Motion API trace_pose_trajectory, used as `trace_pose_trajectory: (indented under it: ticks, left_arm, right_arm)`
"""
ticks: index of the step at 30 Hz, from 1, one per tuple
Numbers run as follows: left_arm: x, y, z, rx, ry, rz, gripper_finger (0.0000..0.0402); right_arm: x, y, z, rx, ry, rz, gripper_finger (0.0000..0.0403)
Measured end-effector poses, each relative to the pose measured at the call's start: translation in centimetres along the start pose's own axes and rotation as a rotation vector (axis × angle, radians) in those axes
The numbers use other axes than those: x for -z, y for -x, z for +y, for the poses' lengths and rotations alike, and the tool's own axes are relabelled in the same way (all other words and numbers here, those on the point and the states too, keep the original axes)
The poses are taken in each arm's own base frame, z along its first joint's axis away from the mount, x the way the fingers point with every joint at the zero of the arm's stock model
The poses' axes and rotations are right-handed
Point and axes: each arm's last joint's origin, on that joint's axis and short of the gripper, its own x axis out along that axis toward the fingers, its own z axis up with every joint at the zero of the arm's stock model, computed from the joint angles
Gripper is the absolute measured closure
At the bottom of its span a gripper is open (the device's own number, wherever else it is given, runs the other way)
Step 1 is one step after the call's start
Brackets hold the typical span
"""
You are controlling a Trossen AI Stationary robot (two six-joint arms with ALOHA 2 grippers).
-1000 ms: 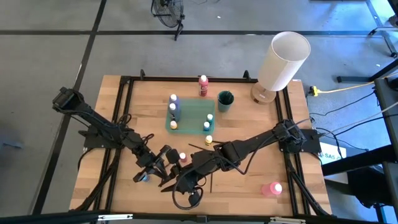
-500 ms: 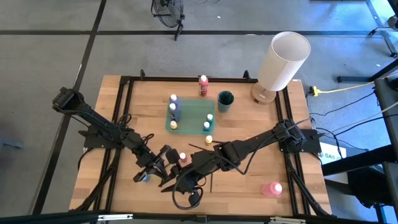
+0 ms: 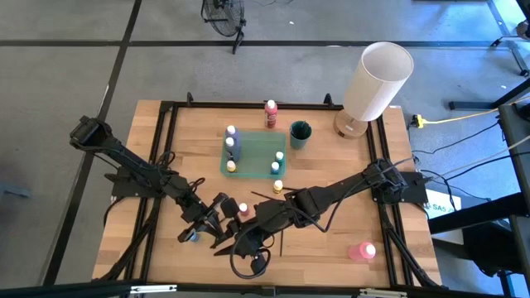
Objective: Pick & Place Paint Supplies
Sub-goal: Put the black paint brush into the dark green cup
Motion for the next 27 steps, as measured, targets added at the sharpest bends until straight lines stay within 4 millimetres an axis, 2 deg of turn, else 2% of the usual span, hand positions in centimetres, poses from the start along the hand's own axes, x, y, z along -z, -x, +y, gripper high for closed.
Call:
trace_pose_trajectory:
  ticks: [19, 27]
  left_arm:
    - [0.00, 0.00, 0.00, 0.000, 0.000, 0.000, 0.0391]
    - [-0.01, 0.00, 0.00, 0.000, 0.000, -0.001, 0.0391]
  right_arm:
    - [0.25, 0.04, -0.71, -0.021, -0.009, -0.006, 0.0318]
    - [0.26, 0.04, -0.70, -0.024, -0.011, -0.006, 0.0345]
